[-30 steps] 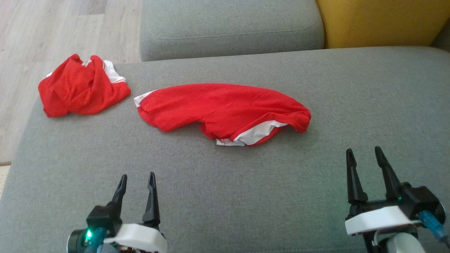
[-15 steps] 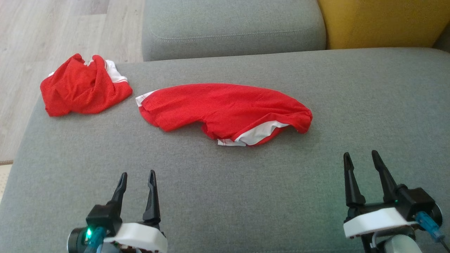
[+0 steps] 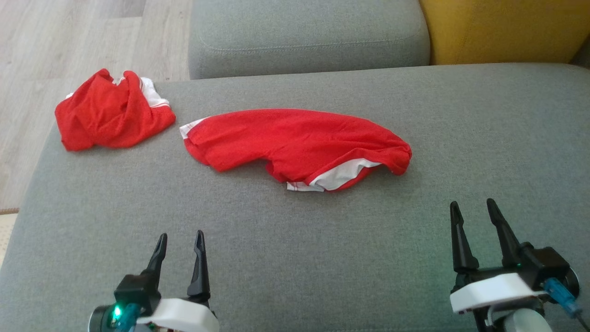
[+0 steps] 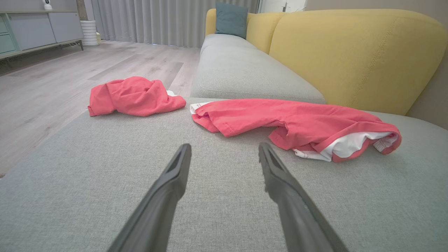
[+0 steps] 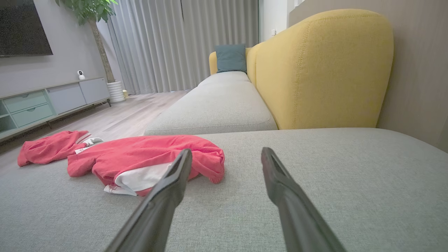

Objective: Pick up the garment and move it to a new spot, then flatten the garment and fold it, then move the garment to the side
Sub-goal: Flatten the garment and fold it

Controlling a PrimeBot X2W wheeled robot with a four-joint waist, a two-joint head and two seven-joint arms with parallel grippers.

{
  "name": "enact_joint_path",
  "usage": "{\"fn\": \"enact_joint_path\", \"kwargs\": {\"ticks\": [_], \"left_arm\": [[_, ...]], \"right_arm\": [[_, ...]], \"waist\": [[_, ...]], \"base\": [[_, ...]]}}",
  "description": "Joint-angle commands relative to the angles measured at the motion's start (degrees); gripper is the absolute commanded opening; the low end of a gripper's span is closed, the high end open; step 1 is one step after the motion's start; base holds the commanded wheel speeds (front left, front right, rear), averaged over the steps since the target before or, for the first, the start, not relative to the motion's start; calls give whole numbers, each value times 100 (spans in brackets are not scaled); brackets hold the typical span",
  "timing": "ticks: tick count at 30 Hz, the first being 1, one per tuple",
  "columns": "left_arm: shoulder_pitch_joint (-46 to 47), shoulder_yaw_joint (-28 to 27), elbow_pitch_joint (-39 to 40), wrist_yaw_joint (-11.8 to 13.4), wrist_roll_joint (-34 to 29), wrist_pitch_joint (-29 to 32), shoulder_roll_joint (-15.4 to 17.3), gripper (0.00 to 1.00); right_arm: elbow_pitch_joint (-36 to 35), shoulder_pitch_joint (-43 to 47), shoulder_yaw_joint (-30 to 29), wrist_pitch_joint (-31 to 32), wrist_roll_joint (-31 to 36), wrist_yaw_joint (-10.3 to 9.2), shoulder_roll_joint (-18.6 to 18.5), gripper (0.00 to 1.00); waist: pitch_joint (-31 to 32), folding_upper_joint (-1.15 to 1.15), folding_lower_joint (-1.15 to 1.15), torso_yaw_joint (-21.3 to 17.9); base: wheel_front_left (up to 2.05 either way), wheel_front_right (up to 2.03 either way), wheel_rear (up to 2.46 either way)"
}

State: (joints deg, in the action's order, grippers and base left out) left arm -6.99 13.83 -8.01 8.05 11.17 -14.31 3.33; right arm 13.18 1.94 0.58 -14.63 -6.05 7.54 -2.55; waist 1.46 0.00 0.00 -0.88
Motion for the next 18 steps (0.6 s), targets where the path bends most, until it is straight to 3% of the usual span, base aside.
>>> {"fn": "enact_joint_path", "kwargs": {"ticks": [1,11,18], "left_arm": [[202,-238,153,0,-39,-69,-33,100],[298,-187,138,-23,-86,-69,-41,100],[712,100,-118,-190,-199,-69,-43,100]], "right_arm": [[-156,-148,128,-37,-15,-5,-32,100],[-164,-178,127,-37,-14,-5,-32,100],[-206,-299,160,-37,-28,-5,-32,100]], "waist": [[-10,0,0,-4],[-132,0,0,-72],[-435,0,0,-256]], "base": [[0,0,0],[0,0,0],[0,0,0]]}}
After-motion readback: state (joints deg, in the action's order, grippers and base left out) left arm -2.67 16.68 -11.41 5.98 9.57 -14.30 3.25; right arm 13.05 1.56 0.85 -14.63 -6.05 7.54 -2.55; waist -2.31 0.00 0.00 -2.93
